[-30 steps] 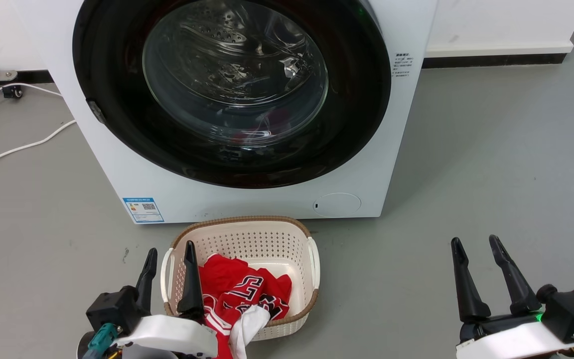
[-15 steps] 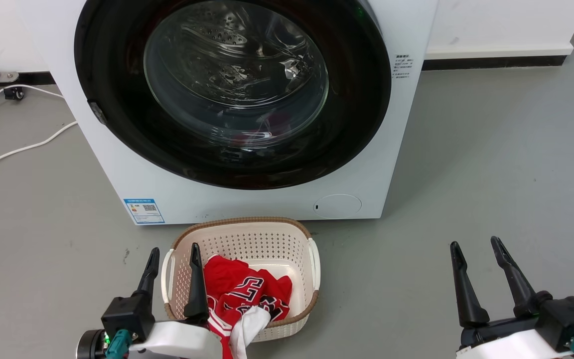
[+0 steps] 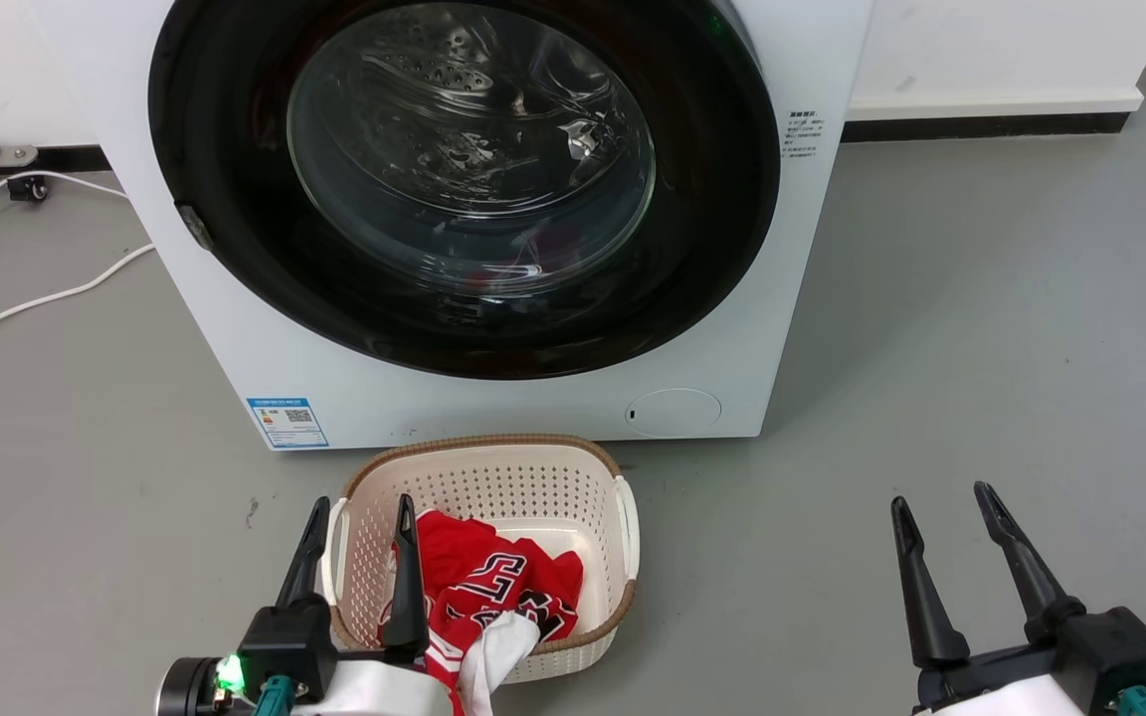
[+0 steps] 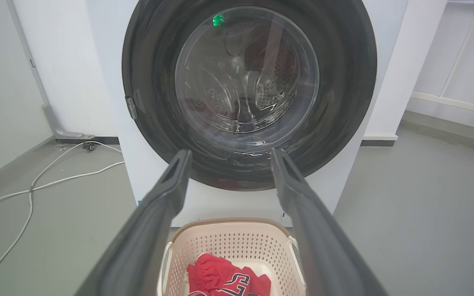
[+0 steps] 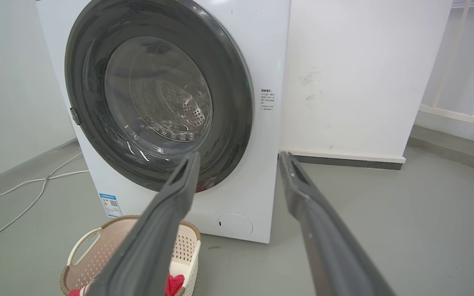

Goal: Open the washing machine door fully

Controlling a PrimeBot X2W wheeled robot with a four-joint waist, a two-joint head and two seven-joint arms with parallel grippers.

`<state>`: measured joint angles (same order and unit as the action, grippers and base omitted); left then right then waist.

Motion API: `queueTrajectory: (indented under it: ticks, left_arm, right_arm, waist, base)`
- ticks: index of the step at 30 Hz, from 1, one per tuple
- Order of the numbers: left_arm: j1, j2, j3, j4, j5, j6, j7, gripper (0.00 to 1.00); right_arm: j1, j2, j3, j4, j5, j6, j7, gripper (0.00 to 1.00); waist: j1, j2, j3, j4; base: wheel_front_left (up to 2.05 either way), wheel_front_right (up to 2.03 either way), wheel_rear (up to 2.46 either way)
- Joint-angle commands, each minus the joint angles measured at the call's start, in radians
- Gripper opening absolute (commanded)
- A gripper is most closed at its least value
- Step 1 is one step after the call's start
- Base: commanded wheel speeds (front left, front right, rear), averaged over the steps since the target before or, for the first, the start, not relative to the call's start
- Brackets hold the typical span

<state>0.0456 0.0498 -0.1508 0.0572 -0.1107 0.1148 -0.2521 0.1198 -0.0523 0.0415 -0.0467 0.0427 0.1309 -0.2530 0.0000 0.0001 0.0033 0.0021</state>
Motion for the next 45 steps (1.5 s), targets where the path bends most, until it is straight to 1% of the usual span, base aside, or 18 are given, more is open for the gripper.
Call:
queueTrajectory:
  ticks: [1, 4, 15, 29, 30, 31, 33, 36, 37, 38, 39, 42, 44, 45]
  left_arm:
    - [0.007, 0.001, -0.003, -0.003, 0.022, 0.005, -0.009, 1.0]
    - [0.012, 0.001, -0.007, -0.004, 0.041, 0.009, -0.015, 1.0]
    - [0.014, 0.001, -0.005, 0.005, 0.031, 0.008, -0.014, 1.0]
    - [0.016, 0.001, -0.005, 0.012, 0.031, 0.01, -0.014, 1.0]
    - [0.016, 0.001, -0.004, 0.012, 0.031, 0.01, -0.014, 1.0]
    - [0.016, 0.001, -0.004, 0.011, 0.031, 0.009, -0.014, 1.0]
    - [0.017, 0.001, -0.003, 0.011, 0.031, 0.008, -0.014, 1.0]
    - [0.016, 0.001, -0.004, 0.01, 0.031, 0.008, -0.014, 1.0]
    - [0.016, 0.001, -0.004, 0.01, 0.03, 0.008, -0.014, 1.0]
    - [0.016, 0.001, -0.005, 0.01, 0.029, 0.008, -0.014, 1.0]
    - [0.016, 0.001, -0.006, 0.01, 0.029, 0.009, -0.014, 1.0]
    - [0.016, 0.001, -0.007, 0.01, 0.028, 0.01, -0.014, 1.0]
    - [0.015, 0.001, -0.007, 0.012, 0.029, 0.009, -0.014, 1.0]
    - [0.015, 0.001, -0.007, 0.013, 0.029, 0.009, -0.014, 1.0]
  right_arm:
    - [0.01, 0.004, 0.0, -0.001, -0.02, 0.0, -0.008, 1.0]
    - [0.012, 0.004, 0.001, -0.001, -0.031, 0.0, -0.014, 1.0]
    - [0.014, 0.004, -0.006, 0.019, 0.032, 0.0, -0.013, 1.0]
    - [0.001, 0.004, -0.001, 0.031, 0.061, 0.0, -0.013, 1.0]
    - [-0.002, 0.004, 0.002, 0.024, 0.069, 0.0, -0.013, 0.32]
    - [-0.002, 0.004, 0.008, 0.022, 0.077, 0.0, -0.013, 0.0]
    - [-0.005, 0.003, 0.008, 0.012, 0.116, 0.0, -0.013, 0.0]
    - [-0.009, 0.003, 0.013, -0.002, 0.233, 0.0, -0.013, 0.0]
    - [-0.008, 0.003, 0.011, -0.002, 0.286, 0.0, -0.013, 0.0]
    - [-0.006, 0.003, 0.015, 0.001, 0.364, 0.0, -0.013, 0.0]
    - [-0.007, 0.003, 0.015, 0.003, 0.455, 0.0, -0.013, 0.0]
    - [-0.014, 0.003, 0.03, 0.018, 0.833, 0.0, -0.012, 0.0]
    - [-0.019, 0.004, 0.071, 0.025, 1.078, 0.0, -0.012, 0.0]
    - [-0.025, 0.004, 0.082, 0.018, 1.172, 0.0, -0.012, 0.0]
  waist:
    - [0.0, -0.0001, 0.001, 0.0]
    - [0.0, -0.0001, 0.001, 0.0]
    - [0.0, -0.0001, -0.002, -0.001]
    - [0.0, -0.0001, -0.003, -0.001]
    - [0.0, -0.0001, -0.003, -0.002]
    - [0.0, -0.0001, -0.002, -0.002]
    - [0.0, -0.0001, -0.002, -0.005]
    - [0.0, -0.0001, 0.0, -0.007]
    - [0.0, -0.0001, 0.0, -0.007]
    - [0.0, -0.0001, 0.0, -0.007]
    - [0.0, -0.0001, 0.0, -0.008]
    - [0.0, -0.0001, 0.001, -0.009]
    - [0.0, -0.0001, 0.002, -0.008]
    - [0.0, -0.0001, 0.002, -0.008]
  base:
    - [0.0, 0.0, 0.0]
    - [0.0, 0.0, 0.0]
    - [0.0, 0.0, 0.0]
    - [0.0, 0.0, 0.0]
    - [0.0, 0.0, 0.0]
    - [0.0, 0.0, 0.0]
    - [0.0, 0.0, 0.0]
    - [0.0, 0.0, 0.0]
    - [0.0, 0.0, 0.0]
    - [0.0, 0.0, 0.0]
    - [0.0, 0.0, 0.0]
    - [0.0, 0.0, 0.0]
    - [0.0, 0.0, 0.0]
    - [0.0, 0.0, 0.0]
